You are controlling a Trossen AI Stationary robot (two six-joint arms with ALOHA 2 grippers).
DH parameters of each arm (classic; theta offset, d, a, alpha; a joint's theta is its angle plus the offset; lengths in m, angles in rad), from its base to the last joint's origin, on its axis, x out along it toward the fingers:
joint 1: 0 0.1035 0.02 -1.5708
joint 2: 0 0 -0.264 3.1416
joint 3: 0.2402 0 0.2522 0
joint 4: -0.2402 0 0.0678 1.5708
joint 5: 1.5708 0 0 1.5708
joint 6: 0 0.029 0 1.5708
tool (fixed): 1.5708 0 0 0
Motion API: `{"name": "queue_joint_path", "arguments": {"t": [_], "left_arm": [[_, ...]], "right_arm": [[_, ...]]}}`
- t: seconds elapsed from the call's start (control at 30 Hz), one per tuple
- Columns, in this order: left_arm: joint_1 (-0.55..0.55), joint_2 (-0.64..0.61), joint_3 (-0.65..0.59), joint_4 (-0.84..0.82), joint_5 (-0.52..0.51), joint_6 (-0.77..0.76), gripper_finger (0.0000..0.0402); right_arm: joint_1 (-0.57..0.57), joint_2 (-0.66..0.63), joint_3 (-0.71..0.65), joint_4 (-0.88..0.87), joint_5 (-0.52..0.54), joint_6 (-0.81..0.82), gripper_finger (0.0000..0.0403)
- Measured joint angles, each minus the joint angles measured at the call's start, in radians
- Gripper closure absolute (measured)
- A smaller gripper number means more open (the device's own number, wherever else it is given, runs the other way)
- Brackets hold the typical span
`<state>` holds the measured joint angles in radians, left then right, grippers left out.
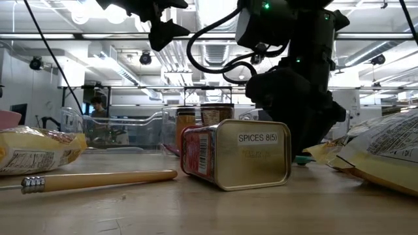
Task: Pick & Place Food Item
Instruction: Put the light blue spoon into the left transparent bin
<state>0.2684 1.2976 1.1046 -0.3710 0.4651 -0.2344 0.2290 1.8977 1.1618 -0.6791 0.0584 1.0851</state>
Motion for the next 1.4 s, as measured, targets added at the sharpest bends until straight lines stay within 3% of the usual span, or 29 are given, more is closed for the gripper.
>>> {"name": "queue_joint_path", "arguments": {"t": [0.3, 0.63, 0.93, 1.4], "left_arm": [[0.0, 0.0, 0.0, 0.0, 0.008, 0.0, 0.0121], [0.001, 0.0, 0.0, 0.0, 0.007, 0.022, 0.0121], [0.001, 0.0, 0.0, 0.0, 0.007, 0.023, 0.0121], [0.0, 0.0, 0.0, -0.063, 0.033, -0.056, 0.0121]], "right_arm": [[0.0, 0.016, -0.002, 0.006, -0.002, 0.034, 0.0217], [-0.001, 0.018, -0.006, -0.008, 0.0, 0.013, 0.0368], [-0.001, 0.005, -0.006, 0.002, -0.002, -0.029, 0.0368], [0.028, -0.082, -0.008, 0.01, 0.019, -0.229, 0.0368]]}}
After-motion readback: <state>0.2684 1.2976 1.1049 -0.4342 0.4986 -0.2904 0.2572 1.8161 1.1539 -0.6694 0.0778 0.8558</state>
